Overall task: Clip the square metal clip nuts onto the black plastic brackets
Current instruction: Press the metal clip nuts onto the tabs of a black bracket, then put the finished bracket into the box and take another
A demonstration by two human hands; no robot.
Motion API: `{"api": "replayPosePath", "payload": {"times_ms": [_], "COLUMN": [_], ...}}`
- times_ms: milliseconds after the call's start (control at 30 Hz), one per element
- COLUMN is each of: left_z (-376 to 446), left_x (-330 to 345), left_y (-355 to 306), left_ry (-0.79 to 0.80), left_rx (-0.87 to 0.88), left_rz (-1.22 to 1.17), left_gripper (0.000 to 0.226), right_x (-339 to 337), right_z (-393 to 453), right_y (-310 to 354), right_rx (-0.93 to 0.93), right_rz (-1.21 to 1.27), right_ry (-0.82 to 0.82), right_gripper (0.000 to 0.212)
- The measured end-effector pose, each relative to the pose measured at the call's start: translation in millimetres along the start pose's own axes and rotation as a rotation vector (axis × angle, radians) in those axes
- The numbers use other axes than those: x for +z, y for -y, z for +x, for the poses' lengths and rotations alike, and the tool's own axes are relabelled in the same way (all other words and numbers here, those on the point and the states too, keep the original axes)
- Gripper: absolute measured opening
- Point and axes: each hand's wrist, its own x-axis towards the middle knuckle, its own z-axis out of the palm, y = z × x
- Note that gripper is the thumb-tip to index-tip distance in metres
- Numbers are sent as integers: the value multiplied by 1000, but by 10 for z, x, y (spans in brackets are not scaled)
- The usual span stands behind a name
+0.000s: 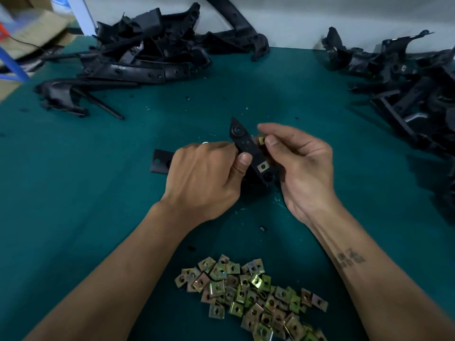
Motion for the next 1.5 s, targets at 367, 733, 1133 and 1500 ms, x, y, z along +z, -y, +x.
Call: {"api": "replayPosePath", "payload": {"times_ms": [367, 733, 1133, 1500], "left_z": [-9, -2, -15, -10], "left_x": [4, -8, -19, -27], "left_y": [-28, -10, -20, 19], "left_ry": [11, 16, 8, -25], "left_rx": [-7, 4, 37, -61], "left_rz": [35, 14, -19, -26], "left_gripper": [47, 41, 36, 36], "right_x": [45, 181, 196, 151], "right_z": [-29, -104, -157, -192], "right_y": [27, 6, 16, 128], "right_rx": [25, -54, -79, 109], "right_rz": [87, 37, 42, 30], "right_ry": [-63, -97, -78, 180], "right_gripper": [12, 28, 28, 30]}}
